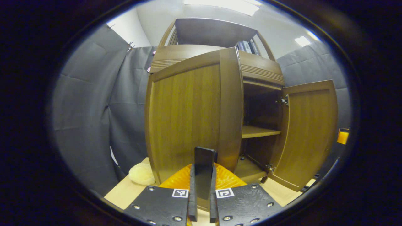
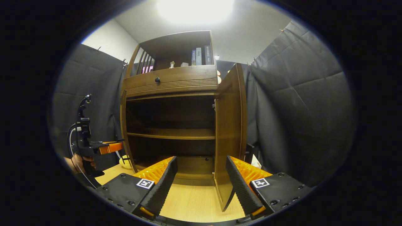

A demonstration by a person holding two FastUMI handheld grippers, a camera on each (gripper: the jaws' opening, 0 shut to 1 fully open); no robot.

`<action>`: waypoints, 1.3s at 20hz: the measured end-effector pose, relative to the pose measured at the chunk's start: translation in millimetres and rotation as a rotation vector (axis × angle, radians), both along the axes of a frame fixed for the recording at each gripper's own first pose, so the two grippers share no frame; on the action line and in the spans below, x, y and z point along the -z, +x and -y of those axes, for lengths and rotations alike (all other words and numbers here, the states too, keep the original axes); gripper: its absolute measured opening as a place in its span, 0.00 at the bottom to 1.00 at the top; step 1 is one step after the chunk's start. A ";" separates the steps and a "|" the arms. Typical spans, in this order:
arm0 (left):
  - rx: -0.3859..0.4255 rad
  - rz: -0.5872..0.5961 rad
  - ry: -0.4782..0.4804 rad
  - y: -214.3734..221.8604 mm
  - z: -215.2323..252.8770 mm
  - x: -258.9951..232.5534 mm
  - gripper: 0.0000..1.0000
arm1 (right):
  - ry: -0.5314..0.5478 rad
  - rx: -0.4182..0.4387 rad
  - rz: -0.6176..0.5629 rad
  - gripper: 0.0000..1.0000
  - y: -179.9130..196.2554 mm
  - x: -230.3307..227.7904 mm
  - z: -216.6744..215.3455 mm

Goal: Open the right door of the double-door shoe cabinet with the right hand, and open the left door with the left hand.

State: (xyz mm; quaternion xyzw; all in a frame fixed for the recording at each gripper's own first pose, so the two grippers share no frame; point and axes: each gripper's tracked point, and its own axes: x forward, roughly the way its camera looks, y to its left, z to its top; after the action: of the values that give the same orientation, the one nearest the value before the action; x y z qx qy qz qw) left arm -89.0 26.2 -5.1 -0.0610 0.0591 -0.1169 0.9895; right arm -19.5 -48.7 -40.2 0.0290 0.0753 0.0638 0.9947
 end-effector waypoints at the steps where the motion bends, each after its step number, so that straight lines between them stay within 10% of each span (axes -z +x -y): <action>1: -0.006 0.000 0.003 -3.0 -3.6 0.4 0.14 | -0.004 -0.008 0.002 0.92 -0.2 -0.5 -3.4; 26: -0.107 -0.007 -0.008 -40.2 -112.1 4.1 0.14 | -0.002 -0.161 0.034 0.96 0.7 -6.9 -95.4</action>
State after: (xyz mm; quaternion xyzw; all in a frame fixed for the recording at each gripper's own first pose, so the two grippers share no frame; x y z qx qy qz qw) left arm -129.2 138.3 -9.3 -0.0683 0.0587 -0.0638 0.9939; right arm -18.8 46.7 -33.2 0.0209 0.0607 0.1440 0.9875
